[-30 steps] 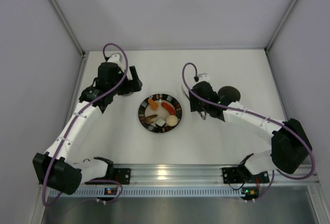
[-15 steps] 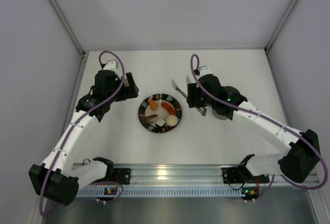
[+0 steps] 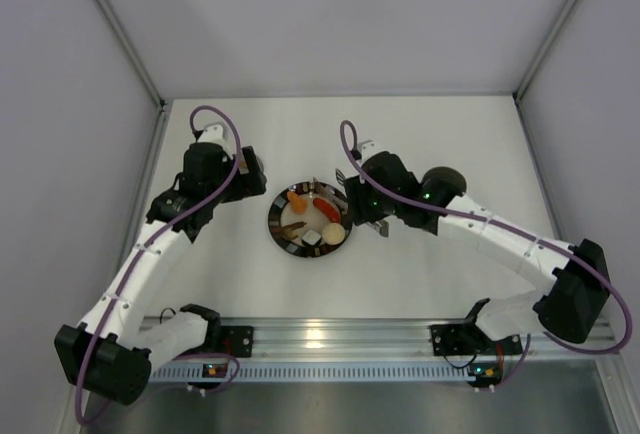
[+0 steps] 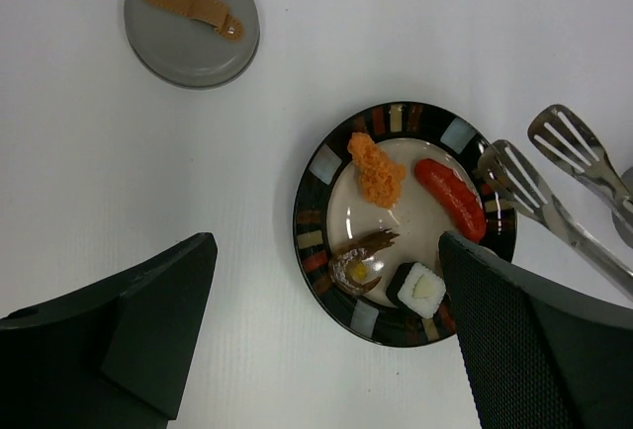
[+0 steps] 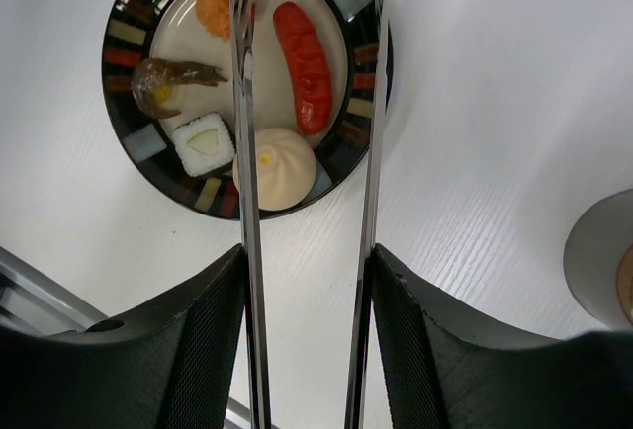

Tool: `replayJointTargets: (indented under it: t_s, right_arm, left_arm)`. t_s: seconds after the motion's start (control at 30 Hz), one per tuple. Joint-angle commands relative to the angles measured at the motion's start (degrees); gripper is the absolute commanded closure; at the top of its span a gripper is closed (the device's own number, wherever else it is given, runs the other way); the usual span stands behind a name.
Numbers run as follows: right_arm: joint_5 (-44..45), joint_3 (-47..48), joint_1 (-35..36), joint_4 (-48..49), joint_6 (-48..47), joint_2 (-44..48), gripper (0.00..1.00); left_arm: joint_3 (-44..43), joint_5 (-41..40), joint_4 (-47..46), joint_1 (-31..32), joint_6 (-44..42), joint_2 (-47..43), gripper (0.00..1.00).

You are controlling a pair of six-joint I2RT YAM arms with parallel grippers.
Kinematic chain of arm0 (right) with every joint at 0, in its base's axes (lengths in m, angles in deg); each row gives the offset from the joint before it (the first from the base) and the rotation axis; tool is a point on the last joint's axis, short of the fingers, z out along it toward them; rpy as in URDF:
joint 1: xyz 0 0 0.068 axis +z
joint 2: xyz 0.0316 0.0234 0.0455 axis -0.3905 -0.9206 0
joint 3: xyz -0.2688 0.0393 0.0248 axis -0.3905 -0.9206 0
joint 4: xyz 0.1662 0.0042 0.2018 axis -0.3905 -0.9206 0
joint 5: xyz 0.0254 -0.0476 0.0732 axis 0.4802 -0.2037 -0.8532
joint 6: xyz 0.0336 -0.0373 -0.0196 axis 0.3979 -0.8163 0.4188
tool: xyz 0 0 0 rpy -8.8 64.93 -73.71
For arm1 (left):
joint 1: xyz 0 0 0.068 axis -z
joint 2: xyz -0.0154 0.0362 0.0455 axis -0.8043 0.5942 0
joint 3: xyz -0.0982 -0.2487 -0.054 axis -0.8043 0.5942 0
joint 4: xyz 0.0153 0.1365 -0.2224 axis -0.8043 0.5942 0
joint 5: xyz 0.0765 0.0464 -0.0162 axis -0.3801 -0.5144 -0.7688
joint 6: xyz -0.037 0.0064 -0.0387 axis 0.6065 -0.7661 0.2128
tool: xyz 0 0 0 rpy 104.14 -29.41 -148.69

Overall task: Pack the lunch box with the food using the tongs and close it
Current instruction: Pick up the clamp at the center of the board, then pick up the fake food from the plate.

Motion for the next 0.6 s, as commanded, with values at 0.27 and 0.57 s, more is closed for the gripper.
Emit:
replayJointTargets:
  t_s: [0.27,0.57]
  right_arm:
    - [-0.1,1.8,5.7,-2.7,-0.6,-4.5,0.52]
    - [3.4,1.9,7.9,-3.3,-0.3,-7.1,0.53]
  left_arm:
    - [1.2,-0.4,-2.1,0.0,0.2,-1.7,0.01]
    - [1.4,-0.1,-2.2,0.0,0.1,-1.7,0.01]
